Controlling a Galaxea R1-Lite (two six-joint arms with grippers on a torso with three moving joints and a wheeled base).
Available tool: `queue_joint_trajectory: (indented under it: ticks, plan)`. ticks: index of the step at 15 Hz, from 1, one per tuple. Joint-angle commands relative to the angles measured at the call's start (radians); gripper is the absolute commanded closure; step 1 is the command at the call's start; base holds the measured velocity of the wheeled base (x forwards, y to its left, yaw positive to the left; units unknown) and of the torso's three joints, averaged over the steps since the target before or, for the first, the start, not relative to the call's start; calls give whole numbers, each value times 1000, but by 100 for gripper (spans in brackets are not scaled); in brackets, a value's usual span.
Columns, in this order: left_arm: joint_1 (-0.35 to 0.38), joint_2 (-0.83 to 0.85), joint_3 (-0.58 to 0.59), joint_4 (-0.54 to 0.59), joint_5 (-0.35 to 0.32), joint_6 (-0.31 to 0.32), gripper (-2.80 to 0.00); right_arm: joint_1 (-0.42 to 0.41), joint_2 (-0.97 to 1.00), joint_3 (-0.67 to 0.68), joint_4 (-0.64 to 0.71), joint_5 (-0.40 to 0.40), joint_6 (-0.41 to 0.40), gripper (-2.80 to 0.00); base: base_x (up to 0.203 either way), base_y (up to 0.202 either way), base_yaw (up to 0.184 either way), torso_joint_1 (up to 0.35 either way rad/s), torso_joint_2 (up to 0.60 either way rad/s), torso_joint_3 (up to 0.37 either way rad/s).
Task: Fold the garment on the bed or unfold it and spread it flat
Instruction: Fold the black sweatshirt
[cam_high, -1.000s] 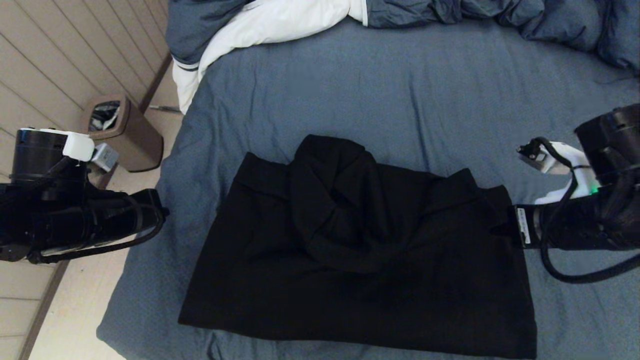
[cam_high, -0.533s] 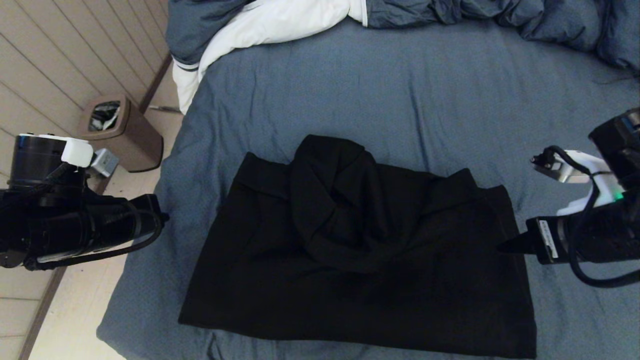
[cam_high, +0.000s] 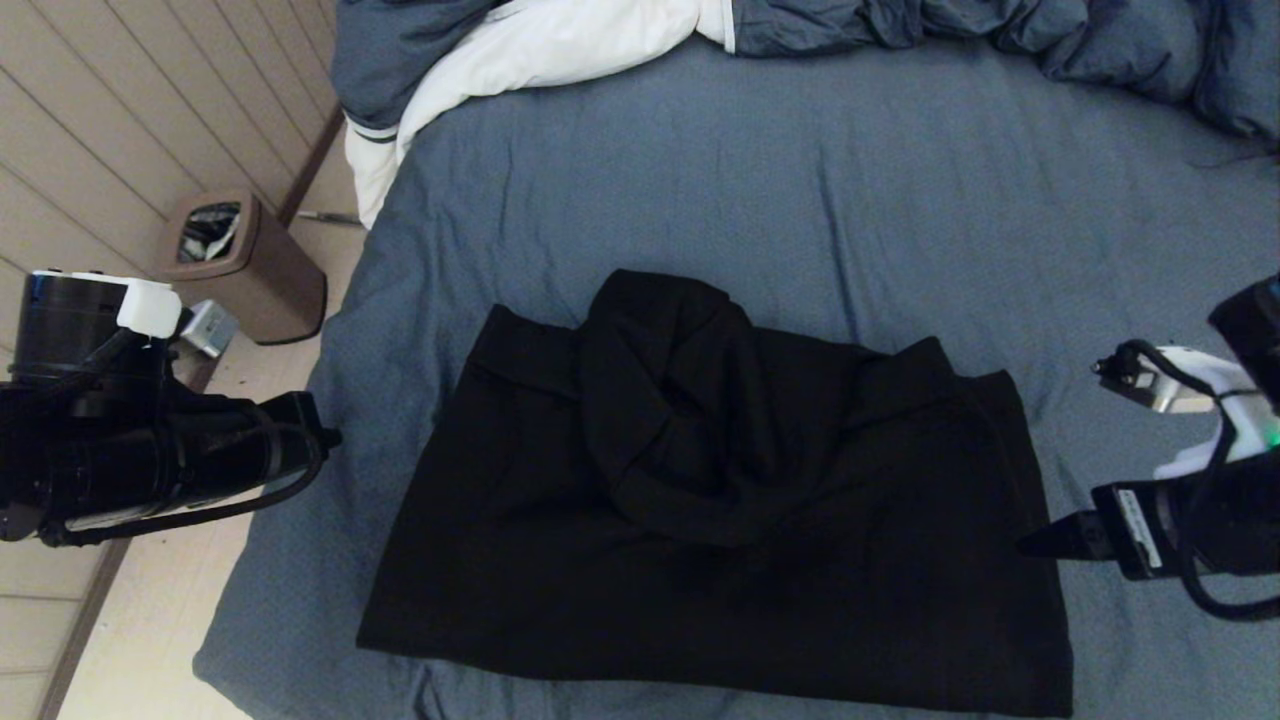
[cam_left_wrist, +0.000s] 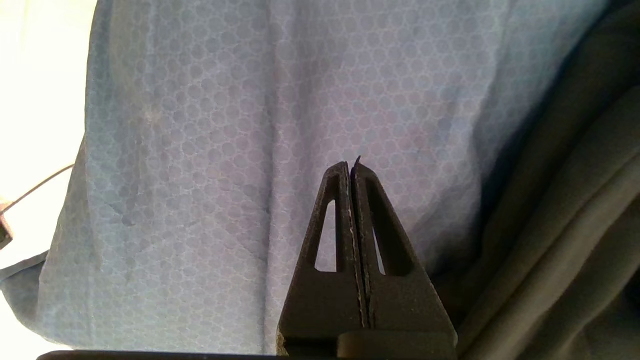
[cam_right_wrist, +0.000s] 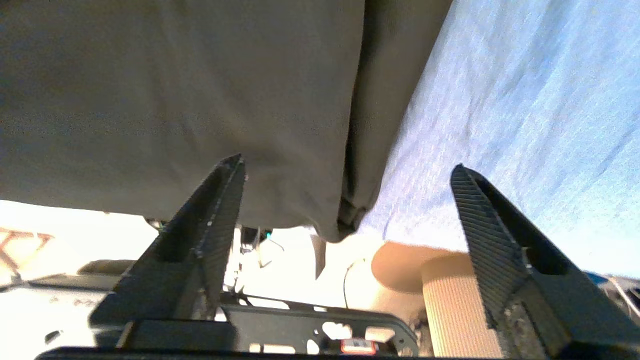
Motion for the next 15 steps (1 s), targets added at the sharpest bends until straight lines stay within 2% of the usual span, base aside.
queue_joint_trajectory:
  ticks: [1,3,15]
  plan:
    - [0,9,0,-1,-2,-3,0,-3,44,52,-43,6,-2,-280,0,0,0,0,0,0]
    - [0,18,0,-1,-10,-3,0,0,80,98,-138,8,-5,-280,0,0,0,0,0,0]
    - [0,44,16,-1,-39,-1,0,4,250,163,-311,15,-7,-280,0,0,0,0,0,0]
